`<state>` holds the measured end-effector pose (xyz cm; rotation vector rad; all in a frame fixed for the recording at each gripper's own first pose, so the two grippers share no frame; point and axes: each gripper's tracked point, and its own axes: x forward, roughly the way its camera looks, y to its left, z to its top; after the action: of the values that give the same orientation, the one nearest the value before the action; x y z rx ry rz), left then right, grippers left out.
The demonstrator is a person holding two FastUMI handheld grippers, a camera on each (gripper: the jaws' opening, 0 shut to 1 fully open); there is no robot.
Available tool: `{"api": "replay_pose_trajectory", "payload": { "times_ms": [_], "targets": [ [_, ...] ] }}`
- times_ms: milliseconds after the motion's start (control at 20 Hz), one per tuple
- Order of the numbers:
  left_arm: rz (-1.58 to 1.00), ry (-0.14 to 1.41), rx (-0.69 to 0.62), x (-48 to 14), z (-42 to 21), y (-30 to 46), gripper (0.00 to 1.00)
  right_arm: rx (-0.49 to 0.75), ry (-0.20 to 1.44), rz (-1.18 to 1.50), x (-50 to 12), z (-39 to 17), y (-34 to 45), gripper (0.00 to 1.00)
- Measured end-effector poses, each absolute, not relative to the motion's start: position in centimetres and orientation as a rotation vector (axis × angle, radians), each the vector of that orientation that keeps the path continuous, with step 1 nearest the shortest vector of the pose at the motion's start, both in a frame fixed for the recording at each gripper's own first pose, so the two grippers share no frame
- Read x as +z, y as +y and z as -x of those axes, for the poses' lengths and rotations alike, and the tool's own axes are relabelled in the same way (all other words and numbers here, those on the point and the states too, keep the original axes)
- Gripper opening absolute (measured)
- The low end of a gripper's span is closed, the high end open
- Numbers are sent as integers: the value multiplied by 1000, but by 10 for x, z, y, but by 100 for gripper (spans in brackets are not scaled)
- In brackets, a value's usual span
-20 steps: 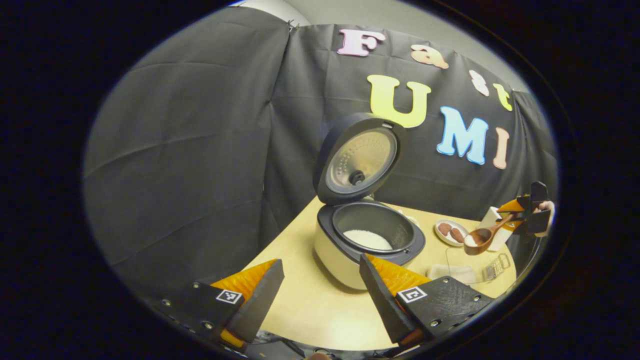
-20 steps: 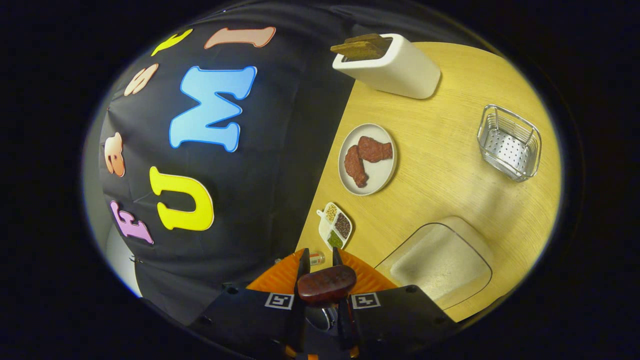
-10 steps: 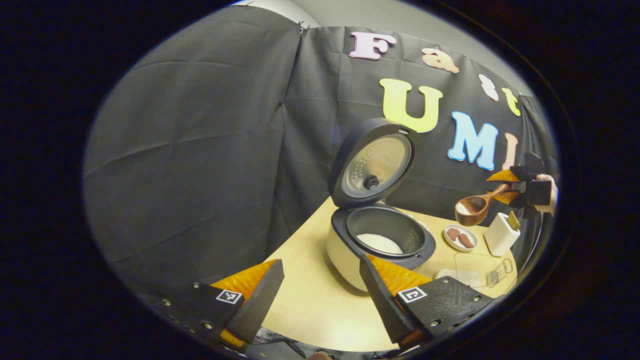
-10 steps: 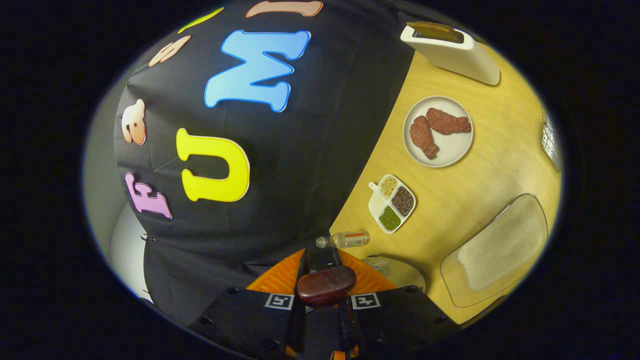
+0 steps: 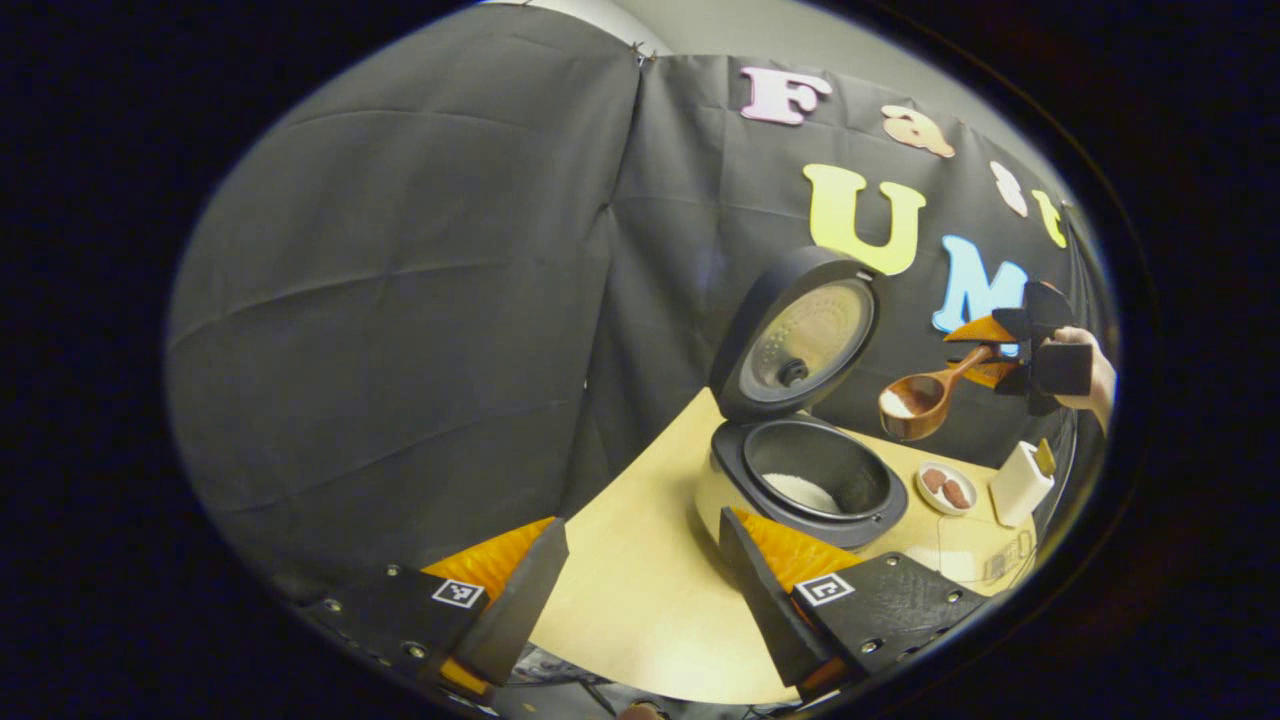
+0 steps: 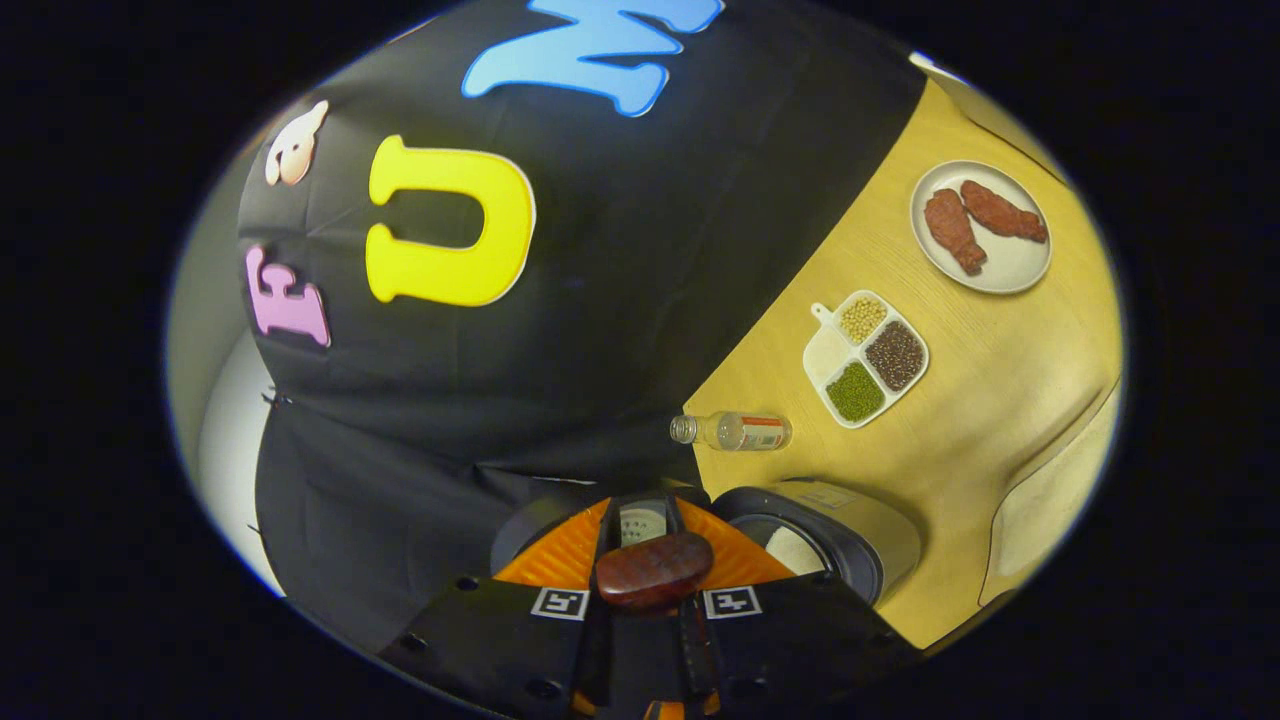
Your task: Close the left gripper, press the button to open the rice cooker; take a wooden spoon from the chopstick holder with the right hand, scoop a spoonful of rice and pour it into the rice cooker, then put the wooden spoon back into the chopstick holder.
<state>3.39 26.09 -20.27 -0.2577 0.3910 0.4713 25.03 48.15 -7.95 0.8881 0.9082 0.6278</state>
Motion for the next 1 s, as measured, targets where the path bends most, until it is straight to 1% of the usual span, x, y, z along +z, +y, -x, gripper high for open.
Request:
{"api": "replay_pose_trajectory", "payload": {
  "times_ms": [50,300,500,800,1000],
  "targets": [
    [261,394,480,-206,-31,262,97,641,904,-832,-87,-247,492,28],
    [279,402,535,-213,-17,271,97,700,859,-573,-116,-240,526,28],
    [282,407,571,-217,-9,275,97,742,766,-310,-132,-239,534,28],
    [286,417,593,-221,2,279,97,810,701,-167,-133,-225,556,27],
    [279,413,593,-219,2,279,96,896,622,-57,-127,-204,574,28]
  ]
}}
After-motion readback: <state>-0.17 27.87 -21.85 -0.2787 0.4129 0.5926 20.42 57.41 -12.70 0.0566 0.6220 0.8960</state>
